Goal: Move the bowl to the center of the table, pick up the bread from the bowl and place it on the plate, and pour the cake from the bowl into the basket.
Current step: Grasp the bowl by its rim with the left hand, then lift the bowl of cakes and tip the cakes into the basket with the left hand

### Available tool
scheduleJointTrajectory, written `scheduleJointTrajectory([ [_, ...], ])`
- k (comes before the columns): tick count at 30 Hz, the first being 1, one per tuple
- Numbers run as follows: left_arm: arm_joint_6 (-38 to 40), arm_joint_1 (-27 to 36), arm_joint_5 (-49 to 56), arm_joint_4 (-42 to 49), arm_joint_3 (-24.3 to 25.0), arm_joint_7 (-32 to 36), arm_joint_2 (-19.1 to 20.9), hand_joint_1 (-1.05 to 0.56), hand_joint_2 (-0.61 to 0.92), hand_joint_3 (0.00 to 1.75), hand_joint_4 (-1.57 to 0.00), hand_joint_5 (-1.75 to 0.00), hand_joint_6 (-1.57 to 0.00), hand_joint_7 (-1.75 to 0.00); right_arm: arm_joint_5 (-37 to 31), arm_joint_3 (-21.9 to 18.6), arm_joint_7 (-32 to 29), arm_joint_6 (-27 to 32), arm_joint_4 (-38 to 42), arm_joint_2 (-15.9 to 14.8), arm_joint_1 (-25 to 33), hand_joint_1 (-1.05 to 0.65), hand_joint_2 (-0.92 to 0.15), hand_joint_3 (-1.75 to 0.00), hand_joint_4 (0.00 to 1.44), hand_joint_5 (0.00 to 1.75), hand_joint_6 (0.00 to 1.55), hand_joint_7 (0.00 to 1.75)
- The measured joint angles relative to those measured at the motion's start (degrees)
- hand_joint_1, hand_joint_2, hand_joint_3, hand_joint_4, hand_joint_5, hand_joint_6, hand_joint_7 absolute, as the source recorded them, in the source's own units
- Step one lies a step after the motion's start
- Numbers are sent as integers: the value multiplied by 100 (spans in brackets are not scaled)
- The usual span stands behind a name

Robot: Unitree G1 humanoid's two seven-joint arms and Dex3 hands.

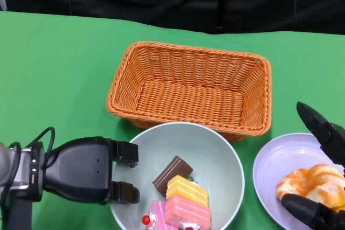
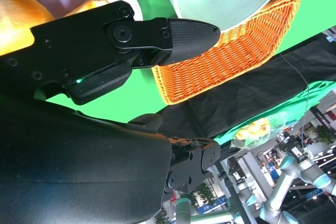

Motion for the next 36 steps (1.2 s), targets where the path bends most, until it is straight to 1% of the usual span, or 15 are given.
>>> scheduleJointTrajectory([
  [1,157,-88,36,204,-188,336,-87,-42,80,0,-75,-123,-116,-27,7,5,8,1,-11,17,4,-67,-92,-47,0,44,0,13],
  [4,526,-243,156,704,-705,1128,-378,-42,80,0,-75,-132,-117,-31,36,21,26,2,-36,50,1,-67,-92,-47,0,43,0,13],
  [5,571,-279,173,831,-839,1281,-440,-42,83,1,-77,-143,-112,-49,51,23,27,2,-40,58,1,-67,-92,-47,0,43,0,13],
  [6,575,-311,174,938,-934,1434,-483,-38,86,17,-84,-162,-87,-120,98,23,10,-2,-43,75,9,-66,-92,-46,0,55,2,17],
  [7,556,-338,124,1012,-1002,1594,-510,-36,87,22,-87,-168,-77,-147,141,23,-31,-22,-44,125,24,-66,-92,-45,0,59,2,18],
  [8,525,-360,53,1068,-1070,1736,-536,-35,87,25,-89,-172,-71,-163,217,23,-82,-42,-47,182,34,-65,-92,-45,0,62,2,19],
  [9,498,-367,6,1109,-1132,1833,-557,-35,88,26,-89,-173,-68,-169,249,23,-121,-71,-49,218,39,-65,-92,-45,0,66,3,21],
  [11,443,-363,-55,953,-1186,1896,-522,-35,89,28,-90,-174,-66,-173,349,20,-285,-219,-43,287,62,-64,-92,-46,0,80,5,29],
  [12,382,-346,-147,750,-1176,1901,-438,-34,87,28,-92,-174,-68,-171,424,25,-402,-332,-29,325,57,-64,-92,-47,0,85,2,40],
  [14,226,-328,-399,313,-1119,1961,-215,-33,86,29,-92,-175,-69,-169,552,28,-635,-482,7,459,48,-64,-92,-48,0,88,0,46],
  [17,159,-327,-633,15,-1030,2004,-66,-33,86,29,-92,-175,-70,-168,607,28,-757,-582,60,493,51,-64,-92,-48,0,89,0,48],
  [19,108,-163,-778,-319,-896,1972,139,-29,82,28,-92,-175,-68,-169,716,31,-878,-692,126,520,67,-60,-92,-46,0,105,0,63],
  [22,-142,157,-1150,-899,-646,1902,535,-28,81,28,-93,-175,-67,-174,792,37,-1067,-853,238,558,120,-57,-92,-44,0,115,0,78],
  [26,-248,373,-1275,-1151,-405,1731,755,-28,81,28,-93,-175,-66,-175,798,50,-1167,-935,297,560,128,-56,-92,-44,0,117,0,81],
  [36,-349,428,-1280,-1284,-177,1609,752,-27,80,28,-93,-175,-66,-175,802,52,-1224,-959,322,560,147,-56,-92,-44,0,117,0,82],
])
